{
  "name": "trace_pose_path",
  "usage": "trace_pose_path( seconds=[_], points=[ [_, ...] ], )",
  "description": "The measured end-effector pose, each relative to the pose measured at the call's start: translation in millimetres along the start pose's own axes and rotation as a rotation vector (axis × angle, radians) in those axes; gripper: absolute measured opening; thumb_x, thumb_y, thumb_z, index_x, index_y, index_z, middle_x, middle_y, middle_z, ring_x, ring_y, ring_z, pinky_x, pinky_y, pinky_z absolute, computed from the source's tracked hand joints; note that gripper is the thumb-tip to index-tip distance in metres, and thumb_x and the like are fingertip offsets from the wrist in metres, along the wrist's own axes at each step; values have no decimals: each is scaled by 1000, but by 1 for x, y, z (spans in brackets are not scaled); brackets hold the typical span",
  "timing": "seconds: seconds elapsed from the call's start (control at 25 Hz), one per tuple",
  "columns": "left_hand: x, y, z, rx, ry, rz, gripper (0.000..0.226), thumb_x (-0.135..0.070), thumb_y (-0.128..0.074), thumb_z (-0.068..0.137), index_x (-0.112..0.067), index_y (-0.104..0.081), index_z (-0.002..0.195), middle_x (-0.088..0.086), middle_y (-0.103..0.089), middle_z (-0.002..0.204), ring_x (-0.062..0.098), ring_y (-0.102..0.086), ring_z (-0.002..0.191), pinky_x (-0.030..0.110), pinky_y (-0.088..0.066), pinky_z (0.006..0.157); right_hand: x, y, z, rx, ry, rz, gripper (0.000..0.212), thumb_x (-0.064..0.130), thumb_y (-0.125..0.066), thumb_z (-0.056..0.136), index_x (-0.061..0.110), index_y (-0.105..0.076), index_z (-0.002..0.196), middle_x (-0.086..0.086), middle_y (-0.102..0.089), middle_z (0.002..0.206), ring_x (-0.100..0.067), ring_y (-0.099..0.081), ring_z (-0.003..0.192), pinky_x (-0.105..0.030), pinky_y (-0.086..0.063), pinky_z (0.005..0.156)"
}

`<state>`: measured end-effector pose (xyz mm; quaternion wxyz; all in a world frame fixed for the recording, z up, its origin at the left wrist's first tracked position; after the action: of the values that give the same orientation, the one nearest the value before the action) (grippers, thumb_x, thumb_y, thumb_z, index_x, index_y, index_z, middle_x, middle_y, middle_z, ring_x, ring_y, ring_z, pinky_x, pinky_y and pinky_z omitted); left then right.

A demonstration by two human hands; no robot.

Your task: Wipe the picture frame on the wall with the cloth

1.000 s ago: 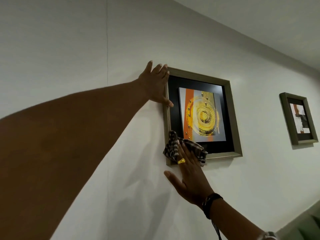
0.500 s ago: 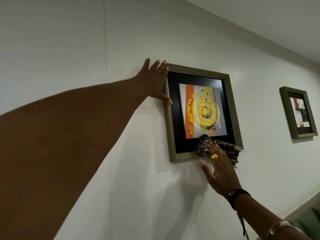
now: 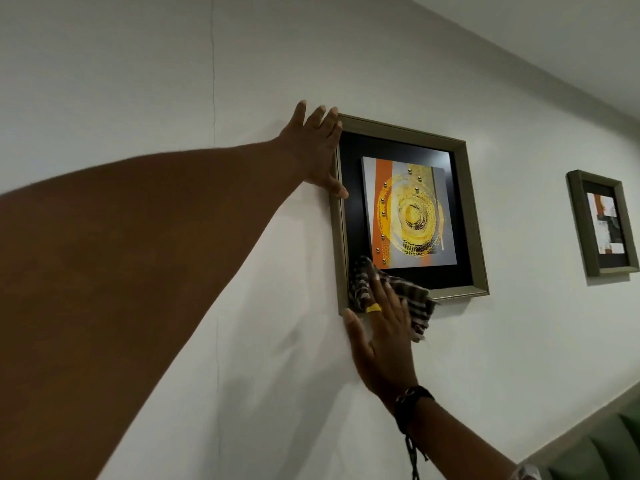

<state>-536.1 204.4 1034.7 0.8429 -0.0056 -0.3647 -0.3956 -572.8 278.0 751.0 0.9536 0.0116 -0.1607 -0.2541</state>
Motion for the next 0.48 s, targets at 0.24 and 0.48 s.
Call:
trace_pose_path(
  seconds=[0.24,0.48],
  points=[
    [1,-2,1,2,-4,9,130,-92,-35,65,-6,4,154,17,9,164,34,8,151,57,4,118,2,4,-5,68,208,-49,72,62,-25,93,14,-44,143,-2,-37,154,-18,-28,146,-42,-19,119],
    [2,-10,5,6,-30,-54,131,-93,-33,64,-7,7,154,15,14,163,33,11,151,57,5,118,-76,53,20,15,161,-221,55,49,-38,93,9,-62,121,-12,-67,121,-26,-59,115,-37,-49,94]
  ],
)
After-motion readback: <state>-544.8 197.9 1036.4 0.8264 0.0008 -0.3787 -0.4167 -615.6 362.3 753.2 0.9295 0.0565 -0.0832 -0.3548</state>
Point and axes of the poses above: each hand's wrist, its own z-axis towards the middle knuckle, its own y-axis out of the back of the hand, x = y × z, the point moved 10 cm from there along z, towards the middle knuckle
